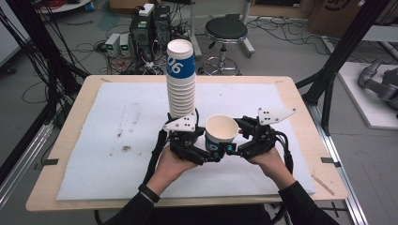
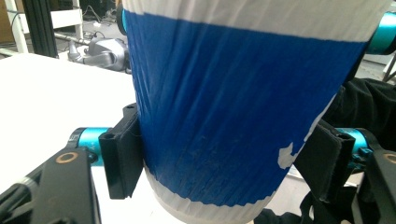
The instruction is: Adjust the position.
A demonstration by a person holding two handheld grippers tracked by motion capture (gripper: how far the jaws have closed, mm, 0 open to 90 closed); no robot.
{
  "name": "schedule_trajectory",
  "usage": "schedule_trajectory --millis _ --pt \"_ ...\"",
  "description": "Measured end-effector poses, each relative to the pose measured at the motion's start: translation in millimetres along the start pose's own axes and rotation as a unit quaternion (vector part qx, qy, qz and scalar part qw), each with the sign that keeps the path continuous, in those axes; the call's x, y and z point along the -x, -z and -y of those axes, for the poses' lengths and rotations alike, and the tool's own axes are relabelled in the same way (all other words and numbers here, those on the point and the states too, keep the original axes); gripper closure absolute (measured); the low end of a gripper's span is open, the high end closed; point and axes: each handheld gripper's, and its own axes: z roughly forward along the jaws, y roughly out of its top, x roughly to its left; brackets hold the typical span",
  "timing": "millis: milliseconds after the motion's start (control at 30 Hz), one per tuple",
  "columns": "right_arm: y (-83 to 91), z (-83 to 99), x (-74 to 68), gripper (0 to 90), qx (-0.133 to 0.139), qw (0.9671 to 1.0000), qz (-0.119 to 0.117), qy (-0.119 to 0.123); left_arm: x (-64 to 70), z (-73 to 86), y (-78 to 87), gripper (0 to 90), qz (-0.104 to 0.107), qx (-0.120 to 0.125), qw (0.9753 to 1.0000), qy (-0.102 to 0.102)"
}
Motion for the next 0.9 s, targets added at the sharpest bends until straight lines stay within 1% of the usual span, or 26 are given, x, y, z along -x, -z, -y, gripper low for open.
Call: schedule_trajectory --millis 200,300,433,600,767,900 --pt "-0.1 -0.2 0.1 18.6 0.002 1.0 -0.002 -0.003 0.4 -0.4 0.2 27.0 0.0 -0.002 1.0 -0.006" --pt "0.1 -0.8 -1.0 18.4 0.004 1.0 -0.001 0.001 0.9 -0.2 -0.2 27.1 0.001 0.0 1.0 -0.006" --pt "0.6 -1.3 -1.4 17.8 0.003 1.0 -0.002 0.0 0.5 -0.1 -0.1 27.1 0.003 -0.004 1.0 -0.006" --pt "0.9 -2.6 -2.1 16.1 0.01 0.9999 -0.004 -0.003 0.4 0.5 -1.4 27.1 0.007 -0.008 0.9999 -0.009" --pt "1.0 -2.9 -1.7 16.3 0.01 0.9999 -0.006 -0.009 0.4 1.0 -2.5 27.1 0.007 -0.009 0.9999 -0.006" --pt "1.1 -3.0 -1.4 17.5 0.008 0.9999 -0.009 -0.007 0.6 1.2 -2.7 27.2 0.008 -0.009 0.9999 -0.007"
